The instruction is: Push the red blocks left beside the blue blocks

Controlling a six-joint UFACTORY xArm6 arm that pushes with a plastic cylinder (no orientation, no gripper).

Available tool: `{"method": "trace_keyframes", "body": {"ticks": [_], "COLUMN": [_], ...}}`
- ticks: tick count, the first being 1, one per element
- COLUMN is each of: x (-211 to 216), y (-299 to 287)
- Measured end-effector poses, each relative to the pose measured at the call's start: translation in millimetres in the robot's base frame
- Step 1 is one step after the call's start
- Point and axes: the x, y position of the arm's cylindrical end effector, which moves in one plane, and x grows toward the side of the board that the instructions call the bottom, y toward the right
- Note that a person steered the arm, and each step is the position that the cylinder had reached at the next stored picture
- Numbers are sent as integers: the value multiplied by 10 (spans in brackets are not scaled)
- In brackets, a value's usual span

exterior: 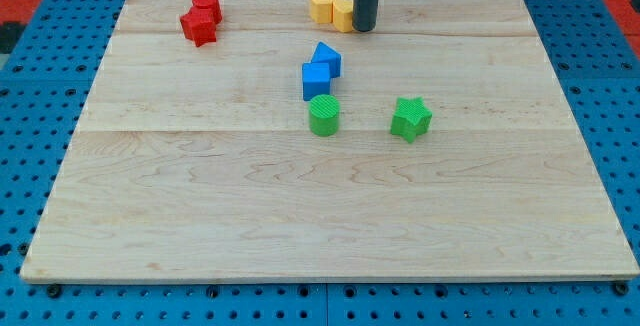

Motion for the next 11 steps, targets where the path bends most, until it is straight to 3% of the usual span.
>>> {"method": "trace_keyframes", "body": {"ticks": [2,3,5,6,11], "x": [0,0,-712,-703,271], "y": [-918,-1104,-1596,-2067,-2409]}}
